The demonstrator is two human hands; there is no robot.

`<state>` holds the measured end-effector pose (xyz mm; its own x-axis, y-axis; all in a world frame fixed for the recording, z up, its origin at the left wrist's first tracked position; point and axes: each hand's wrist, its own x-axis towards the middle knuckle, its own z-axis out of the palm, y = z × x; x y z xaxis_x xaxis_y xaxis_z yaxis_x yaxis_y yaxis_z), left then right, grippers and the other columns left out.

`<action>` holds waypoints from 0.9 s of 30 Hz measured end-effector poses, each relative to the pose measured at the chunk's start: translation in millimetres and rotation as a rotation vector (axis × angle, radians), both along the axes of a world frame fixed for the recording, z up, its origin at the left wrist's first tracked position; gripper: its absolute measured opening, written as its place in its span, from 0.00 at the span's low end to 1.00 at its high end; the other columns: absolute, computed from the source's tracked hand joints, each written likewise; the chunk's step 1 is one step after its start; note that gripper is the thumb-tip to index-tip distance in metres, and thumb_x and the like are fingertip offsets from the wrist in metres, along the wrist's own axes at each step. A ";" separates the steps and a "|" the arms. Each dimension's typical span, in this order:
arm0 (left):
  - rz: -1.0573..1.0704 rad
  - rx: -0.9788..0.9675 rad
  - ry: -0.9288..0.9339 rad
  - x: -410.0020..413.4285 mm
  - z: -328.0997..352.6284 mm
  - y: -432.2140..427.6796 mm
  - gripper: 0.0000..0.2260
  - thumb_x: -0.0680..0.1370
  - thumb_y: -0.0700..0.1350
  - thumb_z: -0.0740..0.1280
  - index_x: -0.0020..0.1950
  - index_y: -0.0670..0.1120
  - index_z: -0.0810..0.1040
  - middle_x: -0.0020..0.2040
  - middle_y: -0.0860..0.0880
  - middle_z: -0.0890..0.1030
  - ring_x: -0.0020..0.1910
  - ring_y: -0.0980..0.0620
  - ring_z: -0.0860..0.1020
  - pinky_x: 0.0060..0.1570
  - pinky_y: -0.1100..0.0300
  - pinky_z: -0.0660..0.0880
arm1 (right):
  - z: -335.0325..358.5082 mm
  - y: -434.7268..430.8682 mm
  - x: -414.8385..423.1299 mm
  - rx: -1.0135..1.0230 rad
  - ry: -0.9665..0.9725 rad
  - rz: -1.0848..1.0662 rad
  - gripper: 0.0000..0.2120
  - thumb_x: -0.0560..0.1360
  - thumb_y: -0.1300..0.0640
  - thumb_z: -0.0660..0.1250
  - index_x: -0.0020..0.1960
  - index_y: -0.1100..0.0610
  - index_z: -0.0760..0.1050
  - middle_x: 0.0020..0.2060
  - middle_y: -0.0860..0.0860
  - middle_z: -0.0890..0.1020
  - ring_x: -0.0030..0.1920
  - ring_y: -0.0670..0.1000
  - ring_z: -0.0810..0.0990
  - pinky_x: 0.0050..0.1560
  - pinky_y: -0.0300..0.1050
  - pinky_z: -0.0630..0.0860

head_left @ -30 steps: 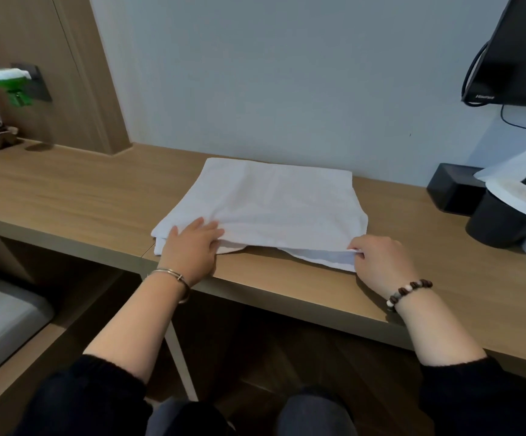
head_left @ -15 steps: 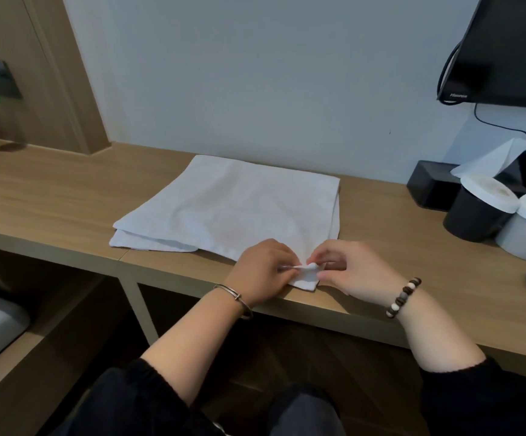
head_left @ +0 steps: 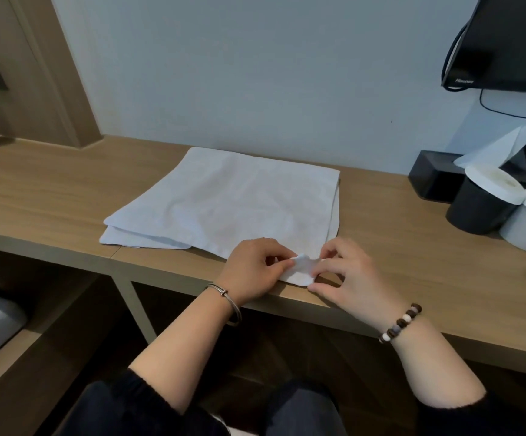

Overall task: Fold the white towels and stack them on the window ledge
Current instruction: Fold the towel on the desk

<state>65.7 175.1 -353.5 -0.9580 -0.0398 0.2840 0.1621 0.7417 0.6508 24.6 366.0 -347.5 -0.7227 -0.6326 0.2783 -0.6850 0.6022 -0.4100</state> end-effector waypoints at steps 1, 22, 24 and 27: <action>0.001 0.008 -0.008 0.3 0.1 0.5 0.07 0.77 0.46 0.67 0.50 0.51 0.84 0.41 0.60 0.79 0.40 0.61 0.74 0.41 0.71 0.66 | -1.2 -0.3 1.1 0.005 0.024 -0.006 0.06 0.71 0.51 0.72 0.47 0.50 0.81 0.48 0.45 0.72 0.49 0.44 0.69 0.46 0.33 0.69; -0.057 0.028 0.006 0.4 -0.5 -1.9 0.08 0.78 0.46 0.66 0.51 0.51 0.84 0.39 0.61 0.77 0.40 0.64 0.74 0.39 0.76 0.63 | -5.0 -26.5 3.8 -0.353 -0.072 -0.204 0.06 0.73 0.60 0.71 0.38 0.52 0.77 0.43 0.41 0.74 0.48 0.41 0.73 0.45 0.26 0.66; -0.070 0.028 0.000 -0.3 -1.0 -1.9 0.08 0.78 0.45 0.66 0.51 0.50 0.84 0.40 0.59 0.77 0.40 0.62 0.74 0.40 0.74 0.64 | -4.8 -26.7 4.8 -0.370 -0.084 -0.208 0.06 0.73 0.60 0.71 0.38 0.52 0.77 0.42 0.41 0.75 0.48 0.41 0.73 0.45 0.25 0.66; -0.072 0.045 -0.004 -1.4 -1.6 -2.7 0.07 0.78 0.44 0.66 0.50 0.49 0.84 0.39 0.58 0.77 0.40 0.60 0.74 0.41 0.68 0.66 | -3.2 -26.6 6.0 -0.390 -0.133 -0.218 0.06 0.73 0.60 0.70 0.41 0.51 0.76 0.41 0.43 0.77 0.46 0.41 0.75 0.42 0.28 0.68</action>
<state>64.3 172.4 -355.1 -0.9599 0.0170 0.2799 0.2117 0.6983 0.6838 30.6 339.4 -350.6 -0.8728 -0.3283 0.3612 -0.4856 0.5100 -0.7100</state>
